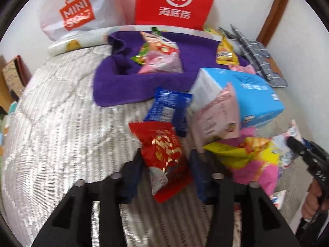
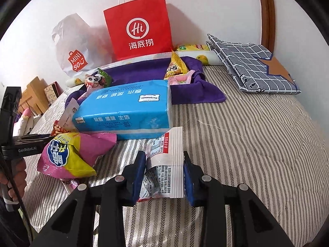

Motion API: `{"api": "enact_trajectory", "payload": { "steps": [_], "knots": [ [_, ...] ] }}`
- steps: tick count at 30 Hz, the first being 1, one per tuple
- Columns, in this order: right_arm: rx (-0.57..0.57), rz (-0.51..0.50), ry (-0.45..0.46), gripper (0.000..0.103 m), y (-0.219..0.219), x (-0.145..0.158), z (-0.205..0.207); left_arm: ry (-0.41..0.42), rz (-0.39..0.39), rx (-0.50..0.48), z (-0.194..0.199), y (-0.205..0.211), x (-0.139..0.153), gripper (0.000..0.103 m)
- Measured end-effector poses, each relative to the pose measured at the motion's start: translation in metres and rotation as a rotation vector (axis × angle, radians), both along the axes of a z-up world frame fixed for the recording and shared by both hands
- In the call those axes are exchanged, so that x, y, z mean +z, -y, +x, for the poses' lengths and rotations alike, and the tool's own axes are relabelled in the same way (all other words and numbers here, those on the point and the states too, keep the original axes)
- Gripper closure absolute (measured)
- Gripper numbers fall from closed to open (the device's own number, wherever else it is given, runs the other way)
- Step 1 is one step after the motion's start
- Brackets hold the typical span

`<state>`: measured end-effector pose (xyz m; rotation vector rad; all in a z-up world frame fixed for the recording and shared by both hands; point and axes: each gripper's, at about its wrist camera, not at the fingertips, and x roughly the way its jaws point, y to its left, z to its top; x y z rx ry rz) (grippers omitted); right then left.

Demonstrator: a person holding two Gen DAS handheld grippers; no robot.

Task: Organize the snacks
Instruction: 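Grasp the red snack packet with the left tool while the right tool grasps the white-silver packet, then carry the red packet with the left tool while the right tool carries the white-silver packet over the towel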

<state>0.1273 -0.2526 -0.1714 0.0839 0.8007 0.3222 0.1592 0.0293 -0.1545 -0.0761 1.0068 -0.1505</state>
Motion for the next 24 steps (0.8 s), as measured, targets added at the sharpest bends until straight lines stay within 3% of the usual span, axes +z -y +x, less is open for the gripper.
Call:
{"api": "enact_trajectory", "payload": {
  "steps": [1,5,6,7,8,16,24],
  "knots": [
    [0.000,0.001,0.001,0.071,0.000,0.000,0.001,0.007,0.012,0.004,0.001,-0.001,-0.001,0.040],
    [-0.006,0.008,0.002,0.071,0.000,0.000,0.004,0.034,0.068,0.013,0.005,0.003,-0.008,0.040],
    [-0.008,0.010,0.004,0.071,0.001,0.001,0.004,0.044,0.095,0.020,0.005,0.006,-0.009,0.044],
    [-0.012,0.009,0.012,0.071,0.001,0.002,0.004,0.056,0.117,0.029,0.005,0.008,-0.009,0.058],
    [-0.011,0.007,0.019,0.074,0.002,0.003,0.003,0.069,0.136,0.032,0.004,0.009,-0.009,0.060],
    [0.010,0.018,0.027,0.085,0.006,0.011,-0.001,0.074,0.058,0.030,-0.004,-0.006,-0.001,0.061],
    [0.048,-0.014,0.032,0.085,0.000,0.012,-0.003,0.109,0.007,0.011,-0.006,-0.007,0.020,0.061]
  ]
}}
